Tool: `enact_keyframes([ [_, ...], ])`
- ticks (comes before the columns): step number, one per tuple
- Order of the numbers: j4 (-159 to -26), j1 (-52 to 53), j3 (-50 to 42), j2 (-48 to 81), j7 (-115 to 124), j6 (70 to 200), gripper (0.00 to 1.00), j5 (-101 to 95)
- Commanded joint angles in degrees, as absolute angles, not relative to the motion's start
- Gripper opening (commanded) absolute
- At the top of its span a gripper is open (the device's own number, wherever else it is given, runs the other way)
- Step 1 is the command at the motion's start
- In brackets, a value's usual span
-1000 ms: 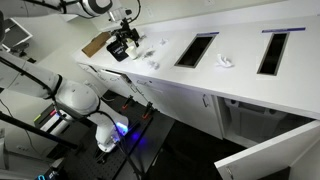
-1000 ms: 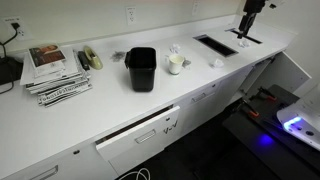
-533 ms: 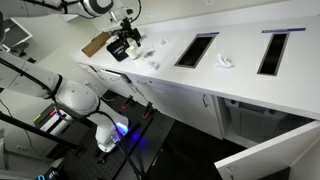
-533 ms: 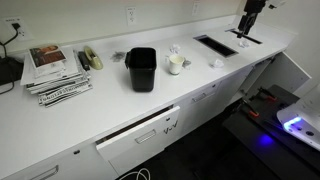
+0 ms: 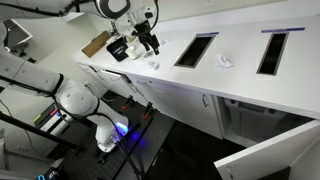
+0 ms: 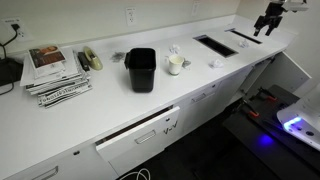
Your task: Close the far right cupboard door
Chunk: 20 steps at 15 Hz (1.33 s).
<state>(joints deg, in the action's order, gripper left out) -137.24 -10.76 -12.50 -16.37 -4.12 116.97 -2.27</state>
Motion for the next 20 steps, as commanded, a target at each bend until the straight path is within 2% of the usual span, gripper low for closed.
enact_keyframes([
  [1, -136.9, -16.8, -17.4, -13.7, -2.3, 121.3, 1.0, -4.5],
  [6, -135.8, -24.2, -24.9, -5.8, -1.0, 132.7, 1.0, -5.3],
  [12, -135.7, -29.5, -29.9, 2.7, 7.7, 147.3, 1.0, -6.2],
  [20, -135.7, -29.4, -30.5, 3.7, 9.4, 148.0, 1.0, -6.3],
])
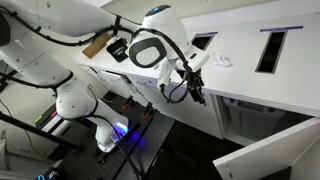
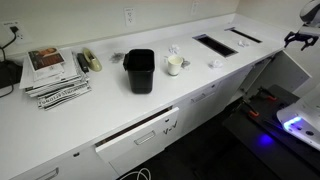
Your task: Close the far right cupboard door
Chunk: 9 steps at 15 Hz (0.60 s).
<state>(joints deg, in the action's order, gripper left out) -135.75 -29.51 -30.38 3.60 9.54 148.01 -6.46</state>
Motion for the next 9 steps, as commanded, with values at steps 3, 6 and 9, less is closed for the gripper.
enact_keyframes([
  [3, -131.7, -29.9, -32.5, 9.5, 20.1, 151.5, 1.0, -7.2],
  [6, -126.3, -31.0, -35.6, 15.9, 23.2, 150.6, 1.0, -3.7],
  [9, -119.4, -34.1, -37.7, 23.7, 23.3, 149.5, 1.0, 3.0],
])
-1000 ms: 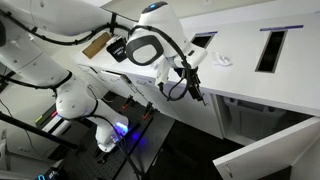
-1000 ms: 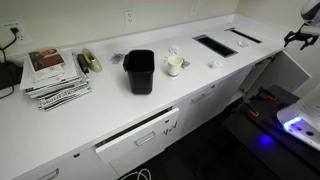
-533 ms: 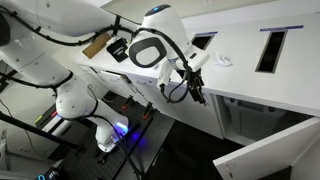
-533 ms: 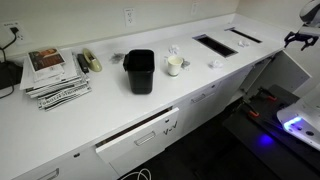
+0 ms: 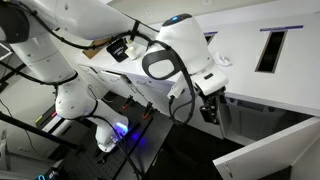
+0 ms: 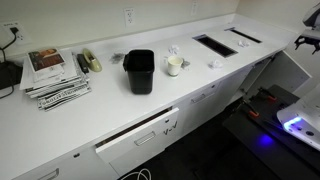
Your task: Close the far right cupboard door
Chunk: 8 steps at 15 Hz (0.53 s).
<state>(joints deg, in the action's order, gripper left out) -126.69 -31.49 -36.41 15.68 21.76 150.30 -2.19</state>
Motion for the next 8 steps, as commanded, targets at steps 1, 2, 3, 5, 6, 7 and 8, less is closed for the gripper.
enact_keyframes([
  [1, -117.0, -35.4, -38.0, 26.5, 23.8, 148.8, 1.0, 5.2],
  [2, -114.5, -37.5, -37.8, 29.0, 23.9, 147.9, 0.75, 7.6],
  [3, -112.1, -39.1, -37.6, 31.7, 24.7, 147.2, 0.74, 9.3],
  [5, -107.0, -42.6, -36.8, 36.8, 27.1, 144.2, 0.58, 12.3],
  [6, -104.7, -44.0, -36.6, 39.6, 29.0, 143.2, 0.49, 13.2],
  [7, -102.4, -45.1, -36.4, 41.8, 31.1, 141.5, 0.42, 14.0],
  [8, -100.3, -46.4, -36.1, 43.9, 33.2, 139.7, 0.34, 14.8],
])
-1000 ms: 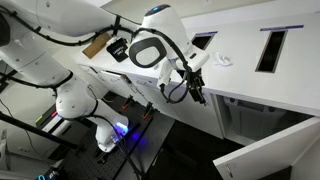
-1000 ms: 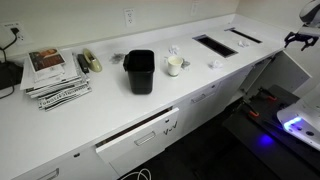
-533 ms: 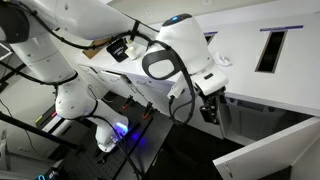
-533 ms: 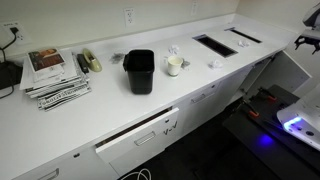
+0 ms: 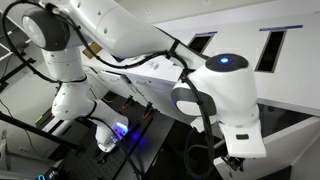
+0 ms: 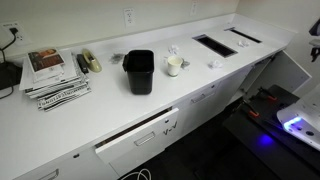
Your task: Close the far right cupboard door
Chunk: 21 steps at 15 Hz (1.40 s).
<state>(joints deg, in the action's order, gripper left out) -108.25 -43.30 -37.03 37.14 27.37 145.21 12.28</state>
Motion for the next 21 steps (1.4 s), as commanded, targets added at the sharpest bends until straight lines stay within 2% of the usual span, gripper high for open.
enact_keyframes([
  [1, -98.0, -47.5, -35.8, 45.9, 35.4, 137.5, 0.27, 15.5],
  [2, -95.9, -48.7, -35.2, 47.4, 37.5, 135.2, 0.18, 16.2],
  [5, -89.7, -53.8, -31.1, 50.6, 41.4, 127.7, 0.0, 19.3],
  [15, -78.2, -70.4, -13.2, 54.3, 40.1, 113.2, 0.0, 31.9],
  [21, -81.4, -70.5, -8.3, 52.3, 37.5, 108.8, 0.0, 37.7],
])
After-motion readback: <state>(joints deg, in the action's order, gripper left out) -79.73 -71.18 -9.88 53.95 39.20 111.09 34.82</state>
